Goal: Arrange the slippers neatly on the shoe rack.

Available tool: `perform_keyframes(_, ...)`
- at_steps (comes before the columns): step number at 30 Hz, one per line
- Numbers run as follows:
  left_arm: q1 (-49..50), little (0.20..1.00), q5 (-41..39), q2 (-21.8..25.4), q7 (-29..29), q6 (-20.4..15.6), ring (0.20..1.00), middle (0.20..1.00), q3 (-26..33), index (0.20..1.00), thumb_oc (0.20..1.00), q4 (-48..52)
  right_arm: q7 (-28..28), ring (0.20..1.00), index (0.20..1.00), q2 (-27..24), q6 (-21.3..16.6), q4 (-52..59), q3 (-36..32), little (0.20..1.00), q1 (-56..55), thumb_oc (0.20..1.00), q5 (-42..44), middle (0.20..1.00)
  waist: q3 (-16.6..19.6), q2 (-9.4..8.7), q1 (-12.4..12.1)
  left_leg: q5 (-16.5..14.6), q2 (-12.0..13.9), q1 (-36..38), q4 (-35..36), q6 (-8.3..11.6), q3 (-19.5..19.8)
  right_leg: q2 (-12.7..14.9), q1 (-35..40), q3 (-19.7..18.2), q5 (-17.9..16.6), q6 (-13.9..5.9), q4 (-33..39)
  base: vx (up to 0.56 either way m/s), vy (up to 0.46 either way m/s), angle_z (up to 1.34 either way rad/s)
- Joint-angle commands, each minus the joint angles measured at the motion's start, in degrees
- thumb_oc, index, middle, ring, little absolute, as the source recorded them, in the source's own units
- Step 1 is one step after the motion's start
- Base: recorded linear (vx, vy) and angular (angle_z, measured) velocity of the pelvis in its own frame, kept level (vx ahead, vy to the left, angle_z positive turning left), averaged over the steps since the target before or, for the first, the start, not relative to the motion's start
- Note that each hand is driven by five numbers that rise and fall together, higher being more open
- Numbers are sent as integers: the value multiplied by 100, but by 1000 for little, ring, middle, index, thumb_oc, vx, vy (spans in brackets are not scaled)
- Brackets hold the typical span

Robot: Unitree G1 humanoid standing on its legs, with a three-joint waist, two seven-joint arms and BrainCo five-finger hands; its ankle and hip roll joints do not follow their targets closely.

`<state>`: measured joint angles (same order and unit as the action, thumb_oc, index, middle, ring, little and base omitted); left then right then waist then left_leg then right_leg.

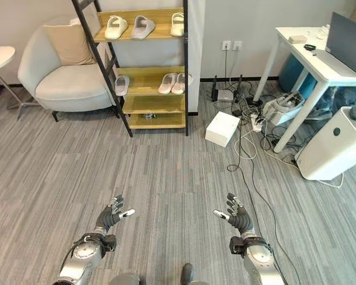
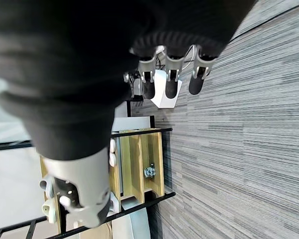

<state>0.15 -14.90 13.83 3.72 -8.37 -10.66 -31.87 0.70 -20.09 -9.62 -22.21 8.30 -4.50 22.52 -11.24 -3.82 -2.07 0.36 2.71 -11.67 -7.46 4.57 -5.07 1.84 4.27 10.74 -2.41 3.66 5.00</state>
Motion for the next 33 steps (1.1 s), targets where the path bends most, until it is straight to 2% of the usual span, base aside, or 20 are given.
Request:
perform_keyframes(1, 24, 1000, -64, 248, 62, -215, 1000, 1000, 191, 1000, 1000, 339, 53, 1000, 1000, -79, -312, 335, -58, 1000, 2, 1000, 30, 1000, 29, 163, -267, 1058, 100, -296, 956, -91, -54, 77, 391, -446, 196, -783, -271, 447, 81, -24)
perform_keyframes(4, 101, 1000, -10, 230, 44, -194, 1000, 1000, 259, 1000, 1000, 301, 52, 1000, 1000, -2, -289, 287, -57, 1000, -32, 1000, 9, 1000, 86, 143, -392, 1216, 237, -620, 1245, -9, -283, 42, 820, -622, 443, -807, -241, 436, 101, -18)
perform_keyframes(8, 323, 1000, 80, 298, 28, -196, 1000, 1000, 400, 1000, 1000, 422, -56, 1000, 1000, 69, -257, 348, 45, 1000, -26, 1000, -48, 1000, 274, 167, -553, 1399, 261, -520, 1246, -8, -180, 28, 1062, -929, 619, -852, -234, 443, 166, -49)
perform_keyframes(10, 390, 1000, 174, 321, 7, -215, 1000, 1000, 436, 1000, 1000, 406, -95, 1000, 1000, 122, -246, 352, 118, 1000, 41, 1000, -138, 1000, 460, 113, -639, 1542, 201, -398, 1243, -61, -195, 197, 1194, -1031, 682, -952, -276, 424, 241, -66)
perform_keyframes(11, 402, 1000, 214, 355, -29, -191, 1000, 1000, 427, 1000, 1000, 372, -128, 1000, 1000, 221, -222, 324, 157, 1000, 67, 1000, -147, 1000, 552, 17, -687, 1466, 35, -254, 1175, -205, -202, 399, 1077, -1119, 418, -1090, -728, 387, 222, -60)
perform_keyframes(12, 403, 1000, 214, 359, -30, -191, 1000, 1000, 428, 1000, 1000, 372, -128, 1000, 1000, 225, -223, 323, 158, 1000, 68, 1000, -147, 1000, 555, 4, -694, 1460, 27, -254, 1173, -209, -215, 412, 1069, -1127, 428, -1095, -739, 419, 284, -42)
perform_keyframes(13, 439, 1000, 299, 441, -33, -184, 1000, 1000, 420, 1000, 1000, 427, -157, 1000, 1000, 279, -194, 309, 225, 1000, 143, 1000, -176, 1000, 535, -68, -697, 1266, -156, -60, 1098, -415, -289, 591, 812, -1221, -212, -1269, -1520, 195, 160, -26)
perform_keyframes(14, 440, 1000, 299, 444, -33, -182, 1000, 1000, 423, 1000, 1000, 429, -156, 1000, 1000, 282, -194, 309, 226, 1000, 144, 1000, -176, 1000, 534, -77, -707, 1259, -161, -59, 1094, -420, -304, 601, 804, -1235, -204, -1275, -1533, 317, 286, -6)
perform_keyframes(15, 473, 1000, 300, 533, -44, -168, 1000, 1000, 411, 1000, 1000, 628, -176, 1000, 1000, 282, -182, 341, 233, 1000, 167, 1000, -212, 1000, 440, -22, -657, 1081, -267, 184, 1054, -588, -301, 658, 397, -1253, -856, -1332, -2483, 126, 133, 4)
perform_keyframes(16, 473, 1000, 300, 534, -44, -165, 1000, 1000, 414, 1000, 1000, 632, -176, 1000, 1000, 283, -182, 339, 234, 1000, 170, 1000, -212, 1000, 436, -27, -662, 1075, -271, 184, 1048, -592, -309, 664, 386, -1264, -845, -1335, -2505, 277, 265, 12)
perform_keyframes(17, 489, 1000, 353, 575, -59, -154, 1000, 1000, 383, 1000, 1000, 751, -181, 1000, 1000, 329, -158, 333, 229, 1000, 177, 1000, -253, 1000, 372, 86, -603, 895, -330, 486, 1032, -724, -260, 646, 47, -1161, -1190, -1323, -3196, 248, 211, 15)
perform_keyframes(18, 482, 1000, 394, 583, -58, -153, 1000, 1000, 396, 1000, 1000, 809, -205, 1000, 1000, 355, -145, 333, 220, 1000, 147, 1000, -271, 1000, 339, 172, -537, 802, -322, 691, 1066, -773, -218, 591, -222, -1106, -1222, -1272, -3492, 380, 274, 11)
perform_keyframes(19, 481, 1000, 416, 587, -68, -156, 1000, 1000, 387, 1000, 1000, 847, -232, 1000, 1000, 361, -115, 348, 214, 1000, 114, 1000, -282, 1000, 289, 226, -446, 676, -366, 905, 1104, -802, -137, 570, -536, -988, -1023, -1199, -3660, 228, 139, 5)
perform_keyframes(20, 481, 1000, 416, 588, -68, -156, 1000, 1000, 388, 1000, 1000, 848, -232, 1000, 1000, 362, -115, 348, 215, 1000, 114, 1000, -282, 1000, 286, 219, -440, 676, -374, 907, 1103, -803, -133, 578, -535, -985, -1014, -1200, -3669, 376, 117, 20)
perform_keyframes(21, 457, 1000, 387, 589, -78, -180, 1000, 1000, 368, 1000, 1000, 963, -264, 1000, 1000, 337, -101, 373, 191, 1000, 75, 1000, -276, 1000, 220, 269, -332, 527, -433, 1167, 1155, -799, -3, 589, -926, -673, -779, -1121, -3219, 377, 53, 34)
perform_keyframes(24, 476, 1000, 374, 575, -110, -188, 1000, 1000, 316, 1000, 1000, 1085, -262, 1000, 1000, 301, -107, 400, 148, 1000, 12, 1000, -247, 1000, 120, 266, -143, 323, -520, 1480, 1195, -777, 186, 582, -1221, -374, -609, -1085, -2626, 402, -18, 31)
perform_keyframes(25, 456, 1000, 386, 534, -96, -199, 1000, 1000, 299, 1000, 1000, 1095, -228, 1000, 1000, 300, -130, 371, 105, 1000, 0, 1000, -207, 1000, 71, 187, 17, 124, -625, 1770, 1246, -716, 357, 534, -1571, -279, -742, -1145, -1710, 461, -95, 45)
perform_keyframes(27, 342, 1000, 424, 479, -116, -224, 1000, 1000, 263, 1000, 1000, 1071, -217, 1000, 1000, 303, -129, 359, 74, 1000, -43, 1000, -224, 1000, 37, 173, 264, -181, -576, 2153, 1246, -591, 521, 542, -1754, -78, -1058, -1319, -781, 656, -144, 62)
perform_keyframes(31, 239, 1000, 514, 439, -145, -282, 1000, 1000, 176, 1000, 1000, 1029, -262, 1000, 1000, 261, -163, 407, 31, 1000, -137, 1000, -225, 1000, 135, 174, 372, -543, -473, 2604, 1246, -492, 718, 518, -1693, -107, -1210, -1329, -570, 415, -125, 44)
perform_keyframes(33, 236, 1000, 499, 402, -157, -275, 1000, 1000, 147, 1000, 1000, 1018, -312, 1000, 1000, 225, -170, 435, 27, 1000, -180, 1000, -193, 1000, 238, 188, 393, -528, -354, 2760, 1202, -419, 771, 480, -1584, -74, -1187, -1260, -682, 399, -157, 28)
